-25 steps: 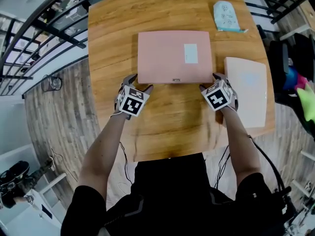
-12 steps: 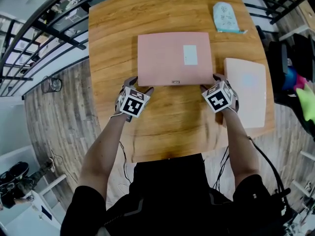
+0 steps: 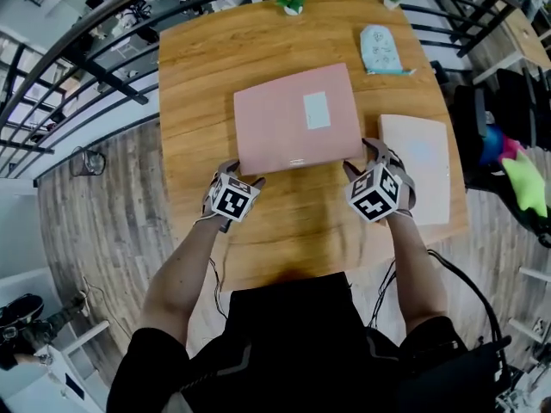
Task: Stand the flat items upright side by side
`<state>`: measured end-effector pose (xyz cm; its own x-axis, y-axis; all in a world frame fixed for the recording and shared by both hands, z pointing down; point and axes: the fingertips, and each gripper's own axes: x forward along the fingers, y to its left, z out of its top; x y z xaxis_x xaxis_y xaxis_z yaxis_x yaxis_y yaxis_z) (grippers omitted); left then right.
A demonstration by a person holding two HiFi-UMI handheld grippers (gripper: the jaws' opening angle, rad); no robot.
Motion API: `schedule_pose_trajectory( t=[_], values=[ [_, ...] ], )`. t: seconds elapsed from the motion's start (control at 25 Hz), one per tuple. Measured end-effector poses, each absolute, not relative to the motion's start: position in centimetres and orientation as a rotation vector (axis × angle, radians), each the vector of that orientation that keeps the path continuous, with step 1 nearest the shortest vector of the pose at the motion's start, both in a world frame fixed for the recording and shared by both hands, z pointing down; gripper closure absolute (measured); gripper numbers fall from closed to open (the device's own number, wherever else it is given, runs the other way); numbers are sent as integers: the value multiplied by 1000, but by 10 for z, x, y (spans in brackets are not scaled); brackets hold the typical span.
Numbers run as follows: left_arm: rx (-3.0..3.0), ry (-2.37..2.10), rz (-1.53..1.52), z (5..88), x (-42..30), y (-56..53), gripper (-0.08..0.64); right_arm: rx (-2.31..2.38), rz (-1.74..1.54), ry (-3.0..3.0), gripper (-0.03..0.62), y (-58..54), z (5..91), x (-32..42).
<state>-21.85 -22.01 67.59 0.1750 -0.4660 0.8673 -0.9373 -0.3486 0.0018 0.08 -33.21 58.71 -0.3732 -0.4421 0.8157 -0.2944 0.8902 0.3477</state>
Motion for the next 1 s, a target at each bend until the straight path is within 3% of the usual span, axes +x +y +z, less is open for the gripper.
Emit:
schedule_pose_trajectory(
  t=[0.44,1.0],
  values=[
    [1904,-1170,1144,691,-212,-194,229,485,-554,-2033,296,-296,480,-66],
    [1960,-1145,1148,704,-206,-178,230,359,-799,-2096,309,-232,422,-144]
  ],
)
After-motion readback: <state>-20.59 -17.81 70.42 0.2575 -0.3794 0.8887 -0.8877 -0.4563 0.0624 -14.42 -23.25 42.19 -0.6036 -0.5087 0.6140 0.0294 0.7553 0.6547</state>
